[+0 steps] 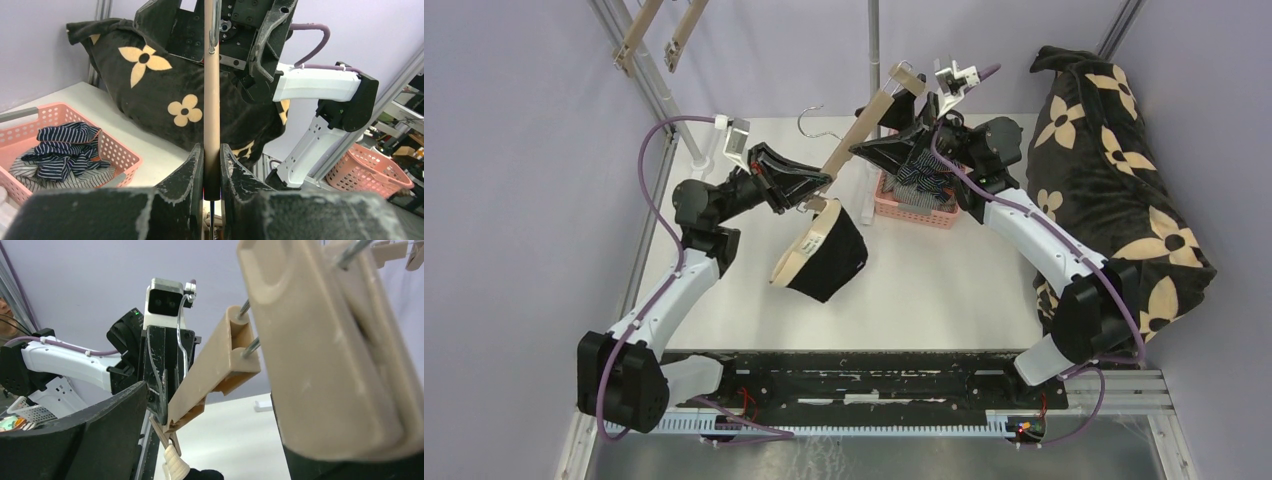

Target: Remove the underwear clipped to the hanger

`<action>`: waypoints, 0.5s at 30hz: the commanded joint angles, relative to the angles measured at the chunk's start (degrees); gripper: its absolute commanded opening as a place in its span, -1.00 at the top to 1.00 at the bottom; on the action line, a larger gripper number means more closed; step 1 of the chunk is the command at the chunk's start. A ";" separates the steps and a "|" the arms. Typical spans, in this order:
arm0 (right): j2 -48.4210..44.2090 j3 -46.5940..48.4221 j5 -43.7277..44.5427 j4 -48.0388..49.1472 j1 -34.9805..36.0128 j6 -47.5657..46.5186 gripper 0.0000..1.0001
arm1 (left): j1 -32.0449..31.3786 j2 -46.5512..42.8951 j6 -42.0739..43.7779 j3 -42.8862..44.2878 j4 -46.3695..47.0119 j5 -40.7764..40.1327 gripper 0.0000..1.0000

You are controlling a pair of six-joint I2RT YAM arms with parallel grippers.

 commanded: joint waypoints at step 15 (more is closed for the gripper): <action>3.08 5.85 6.34 7.59 0.85 2.31 -0.95 | -1.93 2.14 -12.01 -2.30 20.64 -5.40 0.95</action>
